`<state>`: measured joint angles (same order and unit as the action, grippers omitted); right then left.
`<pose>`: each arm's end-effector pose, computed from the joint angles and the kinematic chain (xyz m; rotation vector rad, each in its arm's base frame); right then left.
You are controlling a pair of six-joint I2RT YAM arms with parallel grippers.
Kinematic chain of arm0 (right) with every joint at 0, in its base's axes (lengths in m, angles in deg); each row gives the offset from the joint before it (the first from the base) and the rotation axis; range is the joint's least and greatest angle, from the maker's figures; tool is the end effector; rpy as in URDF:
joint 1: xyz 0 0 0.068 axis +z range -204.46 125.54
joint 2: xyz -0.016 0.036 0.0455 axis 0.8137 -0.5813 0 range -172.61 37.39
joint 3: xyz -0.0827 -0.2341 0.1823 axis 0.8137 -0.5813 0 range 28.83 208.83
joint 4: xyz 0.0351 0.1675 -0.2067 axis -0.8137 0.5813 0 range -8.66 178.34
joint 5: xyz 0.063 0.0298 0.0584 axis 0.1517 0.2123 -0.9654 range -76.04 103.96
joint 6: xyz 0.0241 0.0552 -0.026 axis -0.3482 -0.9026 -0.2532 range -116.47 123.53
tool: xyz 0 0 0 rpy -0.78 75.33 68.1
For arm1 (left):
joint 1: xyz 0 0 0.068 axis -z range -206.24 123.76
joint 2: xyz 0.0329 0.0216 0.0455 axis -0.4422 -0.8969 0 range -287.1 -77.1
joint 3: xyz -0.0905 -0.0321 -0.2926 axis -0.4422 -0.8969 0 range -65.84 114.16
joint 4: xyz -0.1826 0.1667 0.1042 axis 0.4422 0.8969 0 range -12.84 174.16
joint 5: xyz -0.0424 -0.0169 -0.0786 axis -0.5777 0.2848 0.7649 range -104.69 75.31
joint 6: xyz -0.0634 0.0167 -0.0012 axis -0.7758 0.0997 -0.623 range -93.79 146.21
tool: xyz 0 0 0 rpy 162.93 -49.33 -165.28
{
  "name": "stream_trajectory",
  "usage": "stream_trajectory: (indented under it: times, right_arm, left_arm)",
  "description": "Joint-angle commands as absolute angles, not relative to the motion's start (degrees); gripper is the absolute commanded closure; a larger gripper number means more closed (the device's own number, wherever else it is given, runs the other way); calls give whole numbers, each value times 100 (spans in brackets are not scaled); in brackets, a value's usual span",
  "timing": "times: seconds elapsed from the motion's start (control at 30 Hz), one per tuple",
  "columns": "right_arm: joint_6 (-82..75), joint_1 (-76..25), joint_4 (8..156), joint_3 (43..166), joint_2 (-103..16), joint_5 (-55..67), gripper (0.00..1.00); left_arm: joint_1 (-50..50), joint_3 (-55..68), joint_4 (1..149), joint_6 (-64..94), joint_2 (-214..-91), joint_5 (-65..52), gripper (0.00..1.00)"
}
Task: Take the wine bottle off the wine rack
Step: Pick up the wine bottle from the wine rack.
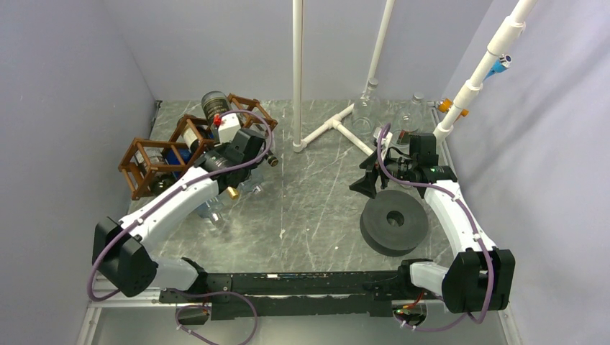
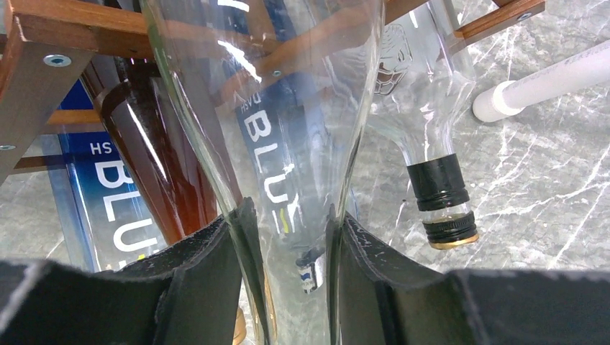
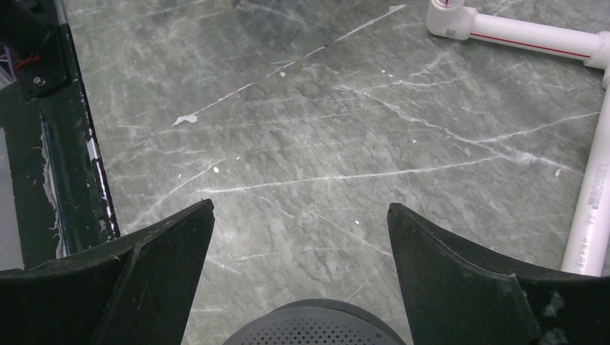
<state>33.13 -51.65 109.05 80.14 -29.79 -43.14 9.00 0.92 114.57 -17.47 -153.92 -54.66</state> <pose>0.2342 0.0549 0.3087 -1.0095 1.7960 0.8628 0.2536 -0.1386 0.3371 -0.4617 2.1223 0.0718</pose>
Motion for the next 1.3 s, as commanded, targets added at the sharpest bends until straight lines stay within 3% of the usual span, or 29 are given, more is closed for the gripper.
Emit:
stream_trajectory:
  times: [0.0, 1.27]
  right_arm:
    - [3439, -5203, 10710, 7989, -2926, -4413, 7]
    - [3453, -5261, 10682, 7963, -2924, -4413, 7]
  left_arm:
    - [917, 248, 10599, -1539, -14853, -6023, 100]
    - [934, -238, 10074, -1615, -13647, -5324, 100]
